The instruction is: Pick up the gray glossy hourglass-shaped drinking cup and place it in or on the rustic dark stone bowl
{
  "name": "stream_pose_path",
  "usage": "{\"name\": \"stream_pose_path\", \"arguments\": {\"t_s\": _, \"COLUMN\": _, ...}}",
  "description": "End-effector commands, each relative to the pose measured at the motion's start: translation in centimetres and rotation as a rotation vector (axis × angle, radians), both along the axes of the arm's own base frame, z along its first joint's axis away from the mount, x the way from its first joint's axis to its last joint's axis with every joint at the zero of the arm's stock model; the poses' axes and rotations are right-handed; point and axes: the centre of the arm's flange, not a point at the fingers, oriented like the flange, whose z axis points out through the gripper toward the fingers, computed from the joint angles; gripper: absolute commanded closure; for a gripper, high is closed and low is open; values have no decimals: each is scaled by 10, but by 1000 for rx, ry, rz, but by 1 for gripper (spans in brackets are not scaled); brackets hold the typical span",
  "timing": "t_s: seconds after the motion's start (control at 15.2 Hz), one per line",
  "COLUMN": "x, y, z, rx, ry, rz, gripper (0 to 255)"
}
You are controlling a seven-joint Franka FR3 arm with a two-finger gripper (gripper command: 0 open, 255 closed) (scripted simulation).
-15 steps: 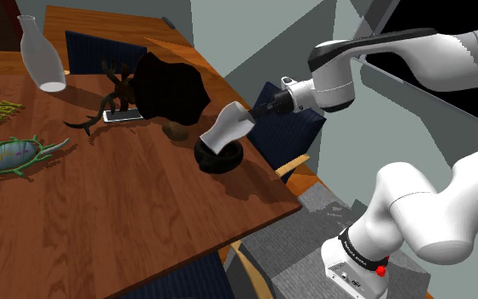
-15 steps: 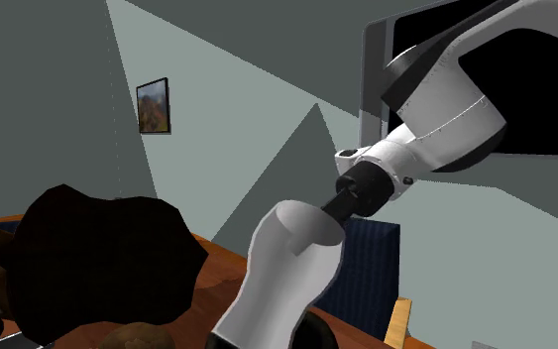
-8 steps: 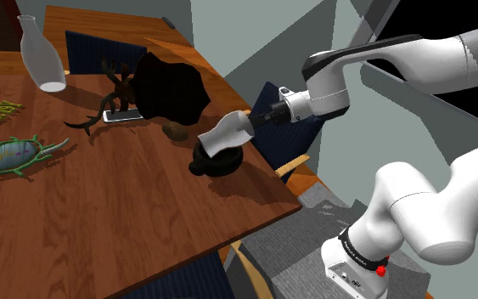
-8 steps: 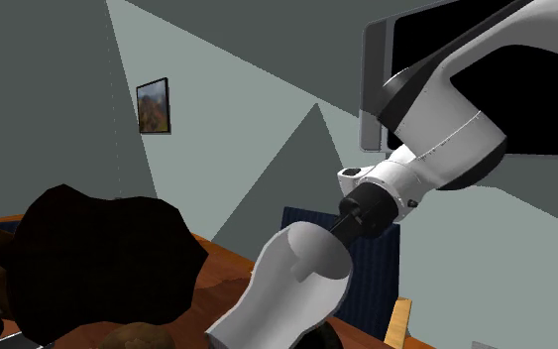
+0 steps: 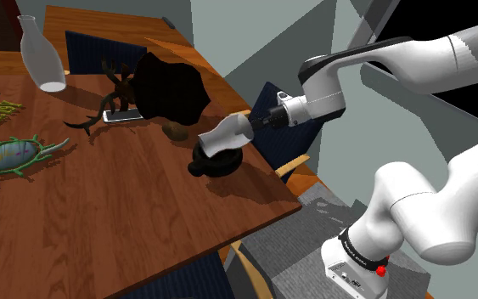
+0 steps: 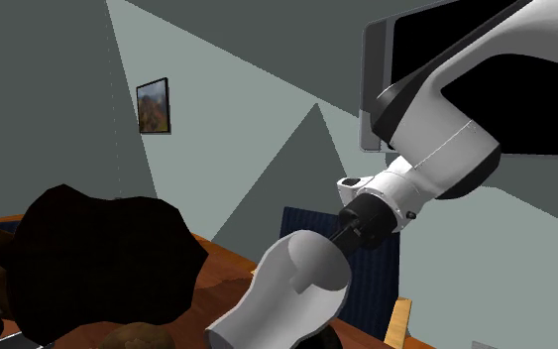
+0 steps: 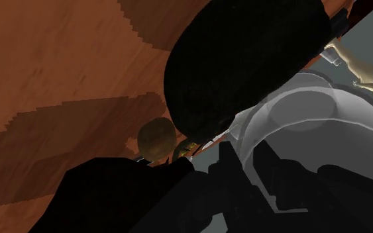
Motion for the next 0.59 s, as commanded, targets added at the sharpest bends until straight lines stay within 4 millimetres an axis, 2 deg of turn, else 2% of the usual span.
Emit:
{"name": "stream_pose_path", "arguments": {"t_s": 0.0, "x": -1, "y": 1, "z": -2, "rx": -3, "ry": 3, "rz": 3, "gripper": 255}}
{"name": "stream_pose_path", "arguments": {"t_s": 0.07, "x": -1, "y": 1, "z": -2, "rx": -3, "ry": 3, "rz": 3, "gripper": 255}}
{"name": "stream_pose_path", "arguments": {"t_s": 0.13, "x": -1, "y": 1, "z": -2, "rx": -3, "ry": 3, "rz": 3, "gripper": 0}}
{"name": "stream_pose_path", "arguments": {"t_s": 0.46, "x": -1, "y": 1, "z": -2, "rx": -3, "ry": 3, "rz": 3, "gripper": 0}}
{"name": "stream_pose_path", "arguments": {"t_s": 0.53, "x": -6, "y": -10, "z": 4, "rx": -3, "ry": 3, "rz": 3, "gripper": 0}}
